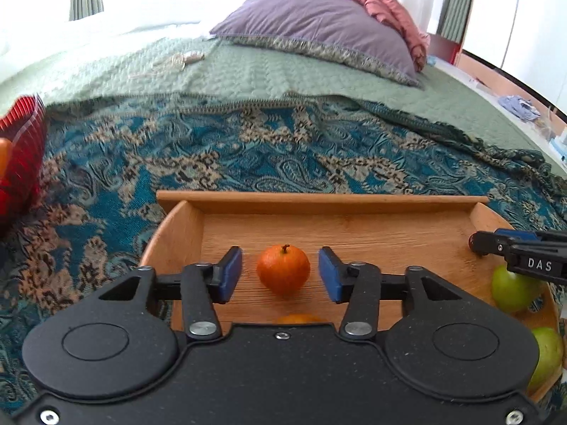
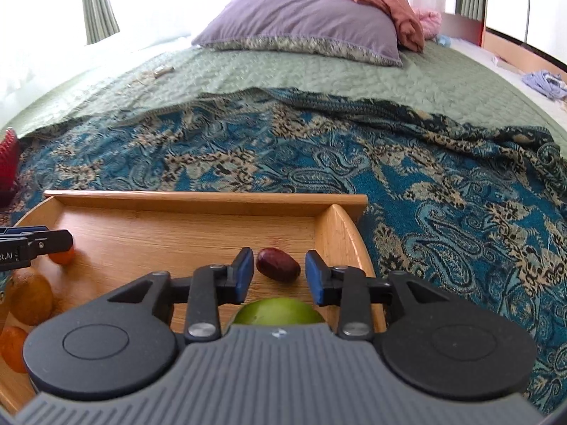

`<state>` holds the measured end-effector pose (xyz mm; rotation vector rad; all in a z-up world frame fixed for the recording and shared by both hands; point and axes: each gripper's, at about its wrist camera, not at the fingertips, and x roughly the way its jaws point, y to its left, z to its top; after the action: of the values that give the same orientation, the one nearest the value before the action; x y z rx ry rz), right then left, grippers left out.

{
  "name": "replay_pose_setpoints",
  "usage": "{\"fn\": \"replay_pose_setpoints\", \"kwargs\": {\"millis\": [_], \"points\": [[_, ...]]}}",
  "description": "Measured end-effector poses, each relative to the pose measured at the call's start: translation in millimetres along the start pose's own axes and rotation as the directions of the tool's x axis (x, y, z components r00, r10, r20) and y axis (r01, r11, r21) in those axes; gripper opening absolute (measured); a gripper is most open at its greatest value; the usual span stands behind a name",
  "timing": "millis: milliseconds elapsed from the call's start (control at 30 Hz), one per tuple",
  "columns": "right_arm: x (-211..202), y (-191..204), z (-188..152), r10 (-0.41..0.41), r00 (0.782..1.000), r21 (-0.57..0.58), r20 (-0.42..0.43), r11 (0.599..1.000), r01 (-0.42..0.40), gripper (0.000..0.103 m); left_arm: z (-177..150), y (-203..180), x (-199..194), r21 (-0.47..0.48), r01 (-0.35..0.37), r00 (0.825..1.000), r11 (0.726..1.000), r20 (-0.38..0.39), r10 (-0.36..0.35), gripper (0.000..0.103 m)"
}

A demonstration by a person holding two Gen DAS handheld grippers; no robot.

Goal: Organize fruits
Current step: 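Carry the tangerine onto the tray with the left tool while the right tool sets the date there, then move the right tool to a tangerine beside the tray and close its gripper on it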

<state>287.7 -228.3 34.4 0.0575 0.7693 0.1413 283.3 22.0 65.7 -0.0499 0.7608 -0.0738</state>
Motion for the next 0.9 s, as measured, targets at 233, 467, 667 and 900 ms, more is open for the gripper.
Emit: {"fn": "replay_pose_setpoints", "kwargs": {"millis": [233,467,667,900], "points": [[-36,11,-12,0.018,0.991,-0.065,0.133,0.998,-0.009,0.068,-16,-1,-47,0.041,0.004,0.993,0.999,0.117,-0.009,0.076],[-79,28,-41,0.036,0.957,-0.11,0.288,0.994,-0.004,0.076,-36,-3,-88,0.068,0.012,0.98,0.998,0.197,-0.025,0.082],[-105,42,-73,0.043,0.937,-0.156,0.346,0.988,0.012,0.08,-55,-5,-115,0.073,0.043,0.974,0.996,0.22,-0.058,0.084],[-132,52,-118,0.064,0.919,-0.177,0.389,0.984,0.006,0.084,-85,-11,-134,0.089,0.02,0.967,0.996,0.251,-0.042,0.085]]}}
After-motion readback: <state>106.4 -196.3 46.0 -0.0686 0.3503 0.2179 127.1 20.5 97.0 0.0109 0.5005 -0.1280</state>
